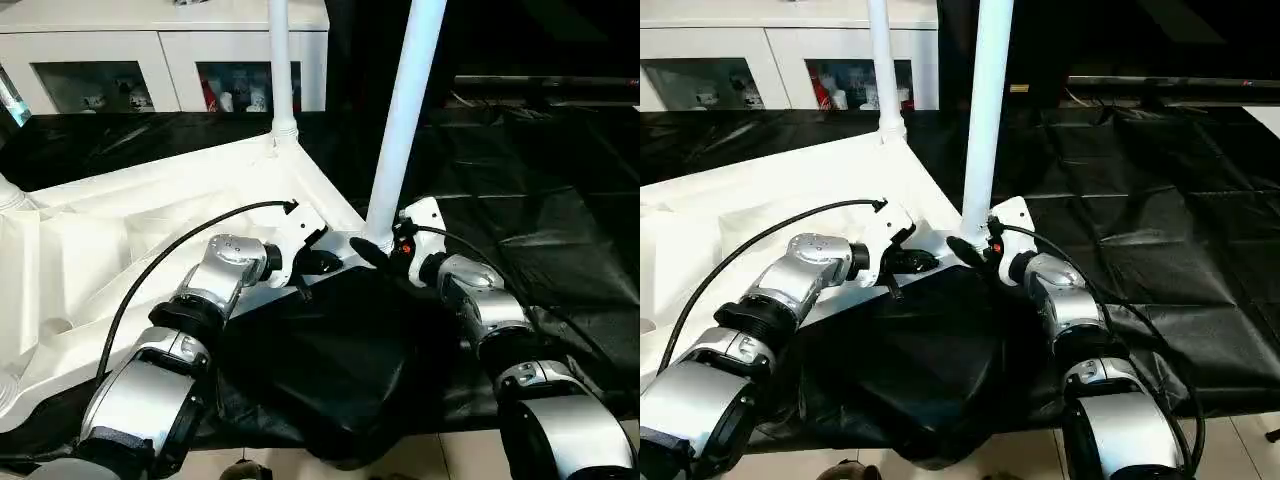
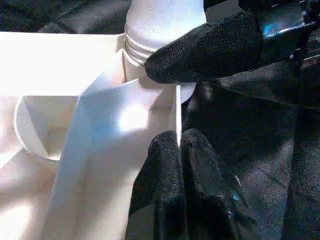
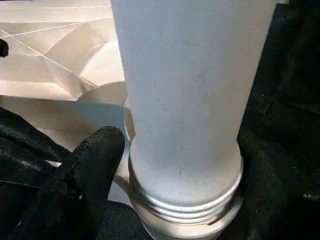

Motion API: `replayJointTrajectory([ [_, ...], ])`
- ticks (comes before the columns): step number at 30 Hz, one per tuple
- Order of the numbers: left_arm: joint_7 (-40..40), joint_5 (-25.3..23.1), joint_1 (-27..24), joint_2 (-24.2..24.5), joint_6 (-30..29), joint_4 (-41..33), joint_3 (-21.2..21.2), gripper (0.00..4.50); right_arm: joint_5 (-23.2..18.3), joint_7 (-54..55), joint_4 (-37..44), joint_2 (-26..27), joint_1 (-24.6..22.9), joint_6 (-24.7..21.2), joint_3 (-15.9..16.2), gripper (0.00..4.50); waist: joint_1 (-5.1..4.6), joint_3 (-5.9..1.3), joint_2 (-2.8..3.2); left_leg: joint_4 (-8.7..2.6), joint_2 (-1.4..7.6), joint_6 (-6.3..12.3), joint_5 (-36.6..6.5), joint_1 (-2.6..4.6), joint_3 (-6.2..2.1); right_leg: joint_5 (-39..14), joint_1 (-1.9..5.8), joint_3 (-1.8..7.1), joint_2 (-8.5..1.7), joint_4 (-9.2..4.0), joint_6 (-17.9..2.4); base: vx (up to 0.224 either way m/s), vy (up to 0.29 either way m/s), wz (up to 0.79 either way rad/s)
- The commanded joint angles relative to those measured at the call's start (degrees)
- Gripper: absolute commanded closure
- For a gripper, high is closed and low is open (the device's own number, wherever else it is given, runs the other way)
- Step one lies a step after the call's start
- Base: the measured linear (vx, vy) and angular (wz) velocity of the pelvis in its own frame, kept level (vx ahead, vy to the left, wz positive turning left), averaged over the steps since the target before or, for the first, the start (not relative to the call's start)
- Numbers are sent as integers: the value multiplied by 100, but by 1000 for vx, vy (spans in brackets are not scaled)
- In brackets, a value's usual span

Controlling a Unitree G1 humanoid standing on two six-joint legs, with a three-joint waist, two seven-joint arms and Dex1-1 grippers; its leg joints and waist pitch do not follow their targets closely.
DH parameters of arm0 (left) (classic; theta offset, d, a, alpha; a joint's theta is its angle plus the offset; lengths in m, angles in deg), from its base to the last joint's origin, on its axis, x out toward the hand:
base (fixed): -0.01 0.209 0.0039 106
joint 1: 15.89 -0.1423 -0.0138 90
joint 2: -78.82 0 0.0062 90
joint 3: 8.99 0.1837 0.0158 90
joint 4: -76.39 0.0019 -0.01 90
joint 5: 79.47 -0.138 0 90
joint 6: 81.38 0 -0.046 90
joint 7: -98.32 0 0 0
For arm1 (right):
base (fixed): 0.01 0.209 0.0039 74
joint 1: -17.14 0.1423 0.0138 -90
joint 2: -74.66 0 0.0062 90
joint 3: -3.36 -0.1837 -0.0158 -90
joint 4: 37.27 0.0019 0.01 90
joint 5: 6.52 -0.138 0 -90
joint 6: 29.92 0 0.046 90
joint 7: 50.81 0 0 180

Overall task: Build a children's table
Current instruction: Rotate leg to tighten

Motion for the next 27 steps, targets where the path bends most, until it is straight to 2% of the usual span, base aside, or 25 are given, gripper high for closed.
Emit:
replayJointTrajectory([
  [1,9,162,135,-204,212,-342,32,450,22,-474,94,294,6,2,436,88,8,-462,-52,-359,180,355,-999,154,-102,-940,289,251,-478,-399,-1361,0,0,0],
  [27,9,162,135,-204,212,-342,32,450,22,-474,94,294,6,2,436,88,4,-456,-48,-366,185,329,-1054,159,-105,-1029,280,252,-478,-412,-1340,0,0,0],
])
